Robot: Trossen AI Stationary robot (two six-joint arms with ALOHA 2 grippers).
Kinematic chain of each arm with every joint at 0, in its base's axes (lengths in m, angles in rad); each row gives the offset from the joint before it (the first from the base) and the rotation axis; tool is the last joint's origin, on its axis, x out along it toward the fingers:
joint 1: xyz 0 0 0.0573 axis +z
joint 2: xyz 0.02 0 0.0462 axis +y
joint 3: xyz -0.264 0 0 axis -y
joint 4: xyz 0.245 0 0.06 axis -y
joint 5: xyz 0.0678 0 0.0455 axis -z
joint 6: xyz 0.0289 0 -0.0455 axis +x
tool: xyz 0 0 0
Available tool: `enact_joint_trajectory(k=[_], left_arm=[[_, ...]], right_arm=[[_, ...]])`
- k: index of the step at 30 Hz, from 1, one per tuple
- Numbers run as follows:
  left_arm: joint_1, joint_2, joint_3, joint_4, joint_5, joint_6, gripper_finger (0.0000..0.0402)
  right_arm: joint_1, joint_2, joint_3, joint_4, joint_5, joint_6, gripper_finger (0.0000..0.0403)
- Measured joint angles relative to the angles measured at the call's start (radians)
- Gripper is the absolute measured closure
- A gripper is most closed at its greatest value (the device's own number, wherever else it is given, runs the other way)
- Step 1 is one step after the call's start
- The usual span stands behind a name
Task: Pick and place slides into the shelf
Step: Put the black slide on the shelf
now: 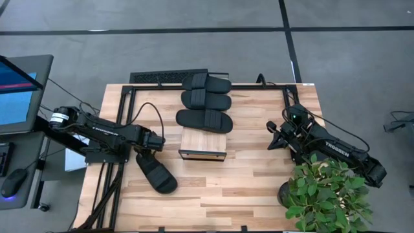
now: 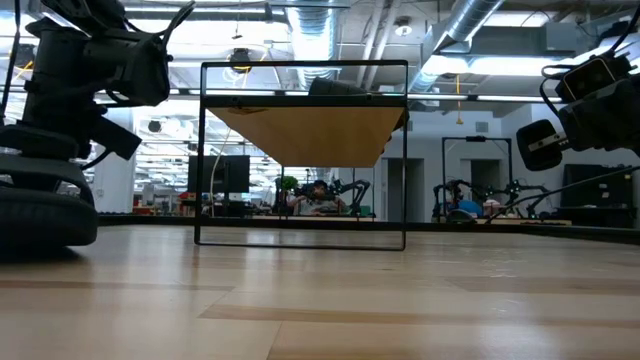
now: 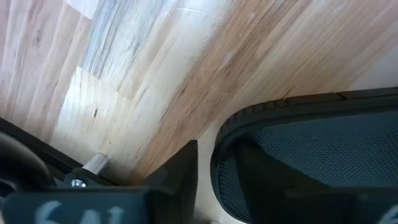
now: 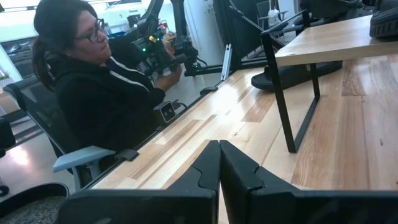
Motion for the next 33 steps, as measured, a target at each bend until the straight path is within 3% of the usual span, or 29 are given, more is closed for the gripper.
enact_joint_trajectory(k=[14, 33], left_arm=[[-0.073, 0.0, -0.003, 0.022, 0.0, -0.025, 0.0287], [-0.073, -0.008, -0.062, 0.068, 0.012, -0.085, 0.0287]], right_arm=[[0.0, 0.0, 0.0, 0.0, 0.0, 0.0, 0.0403], [0.0, 0.0, 0.0, 0.0, 0.0, 0.0, 0.0403]])
